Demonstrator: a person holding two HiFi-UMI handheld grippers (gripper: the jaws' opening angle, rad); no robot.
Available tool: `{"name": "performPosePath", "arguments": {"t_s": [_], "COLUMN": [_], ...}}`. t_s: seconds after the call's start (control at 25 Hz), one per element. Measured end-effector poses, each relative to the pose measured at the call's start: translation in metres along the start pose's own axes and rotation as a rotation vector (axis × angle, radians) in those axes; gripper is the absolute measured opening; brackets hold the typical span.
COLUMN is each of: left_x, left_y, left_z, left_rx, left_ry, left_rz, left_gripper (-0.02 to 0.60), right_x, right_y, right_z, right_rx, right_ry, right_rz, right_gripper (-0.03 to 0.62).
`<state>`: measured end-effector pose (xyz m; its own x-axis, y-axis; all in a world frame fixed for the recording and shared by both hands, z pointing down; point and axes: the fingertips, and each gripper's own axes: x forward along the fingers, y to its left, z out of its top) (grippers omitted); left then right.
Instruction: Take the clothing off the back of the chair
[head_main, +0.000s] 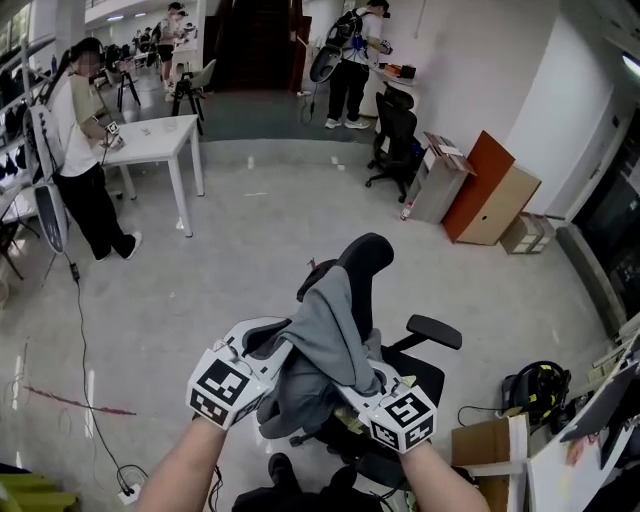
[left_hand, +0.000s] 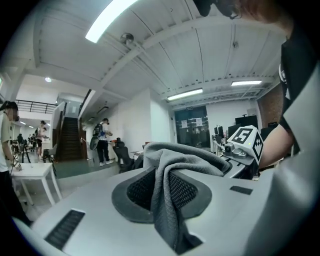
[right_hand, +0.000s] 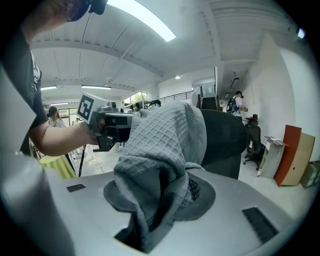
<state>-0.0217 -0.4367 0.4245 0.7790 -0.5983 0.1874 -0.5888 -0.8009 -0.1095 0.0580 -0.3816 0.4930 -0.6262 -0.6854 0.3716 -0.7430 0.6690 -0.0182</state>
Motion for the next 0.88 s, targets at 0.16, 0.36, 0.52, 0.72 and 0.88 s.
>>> {"name": "performPosePath", "arguments": {"t_s": [0.16,0.36,0.52,0.72,0.88], "left_x": [-0.002,-0.005,-0.006,-0.006,-0.008], "left_y": [-0.009,-0.029,-0.049,-0.100,-0.142], "left_z": [-0.005,0.001,0.015,0.037,0.048], "left_rx": [-0.013,-0.003,0.016,0.061,0.099], "left_ry": [0.003,0.001,-0.014,-0.056,-0.071], "left_rz": [-0.023,-0.042,-0.057,-0.122,-0.168], "left_gripper": [0.083,0.101,0.122,0.155,0.184], "right_x": [-0.022,-0.059,-0.095,-0.164,-0.219], "right_y": [0.001,-0.010,-0.020,-0.032,-0.044], "right_z": [0.009,0.032,0.059,0.093,0.094], "right_rx": [-0.004,0.017,-0.001,-0.047,-0.033], "right_ry": [-0.035,-0.114,-0.187,-0.284,-0.308], "right_rz": [-0.037,-0.083,-0.138,-0.218,-0.319], "right_gripper": [0.078,0.069,0.067,0.066,0.066]}}
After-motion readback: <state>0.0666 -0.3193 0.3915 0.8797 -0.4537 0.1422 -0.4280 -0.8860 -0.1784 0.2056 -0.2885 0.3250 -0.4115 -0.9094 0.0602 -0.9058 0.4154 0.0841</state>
